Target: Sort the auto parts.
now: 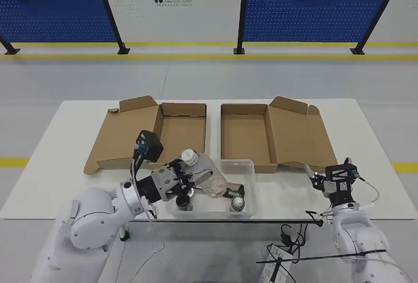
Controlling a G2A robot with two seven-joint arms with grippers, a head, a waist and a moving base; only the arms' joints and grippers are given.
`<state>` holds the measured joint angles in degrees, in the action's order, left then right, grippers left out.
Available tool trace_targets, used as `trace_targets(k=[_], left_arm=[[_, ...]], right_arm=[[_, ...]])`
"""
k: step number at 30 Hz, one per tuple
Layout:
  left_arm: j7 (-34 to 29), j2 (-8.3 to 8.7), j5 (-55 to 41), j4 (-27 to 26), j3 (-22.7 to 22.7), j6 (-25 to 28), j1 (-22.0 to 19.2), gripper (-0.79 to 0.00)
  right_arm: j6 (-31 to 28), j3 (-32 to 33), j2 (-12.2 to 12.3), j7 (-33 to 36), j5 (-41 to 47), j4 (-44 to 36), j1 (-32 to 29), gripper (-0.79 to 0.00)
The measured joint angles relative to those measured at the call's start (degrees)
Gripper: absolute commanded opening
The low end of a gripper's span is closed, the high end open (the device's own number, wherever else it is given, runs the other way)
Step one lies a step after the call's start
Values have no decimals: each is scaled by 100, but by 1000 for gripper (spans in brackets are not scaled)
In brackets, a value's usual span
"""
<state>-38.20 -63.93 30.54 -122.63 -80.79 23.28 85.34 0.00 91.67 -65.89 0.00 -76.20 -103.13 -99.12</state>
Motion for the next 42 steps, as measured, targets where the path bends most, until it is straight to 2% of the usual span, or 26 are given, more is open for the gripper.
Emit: trace_targets(k=[5,15,19,38,42], left_arm=[[643,-33,995,424,328,-4,-162,-785],[1583,-130,2263,1295,682,-861,-891,-785],[1718,-157,2307,1539,683,-1141,-1089,-785],[1761,-162,2304,1591,677,-1172,-1096,-785],[1844,-196,2226,1902,645,-1408,-1371,-785]], right_arm=[[0,0,0,0,0,0,0,0],[0,0,0,0,0,0,0,0],[0,0,0,0,0,0,0,0],[0,0,0,0,0,0,0,0],[0,0,0,0,0,0,0,0]])
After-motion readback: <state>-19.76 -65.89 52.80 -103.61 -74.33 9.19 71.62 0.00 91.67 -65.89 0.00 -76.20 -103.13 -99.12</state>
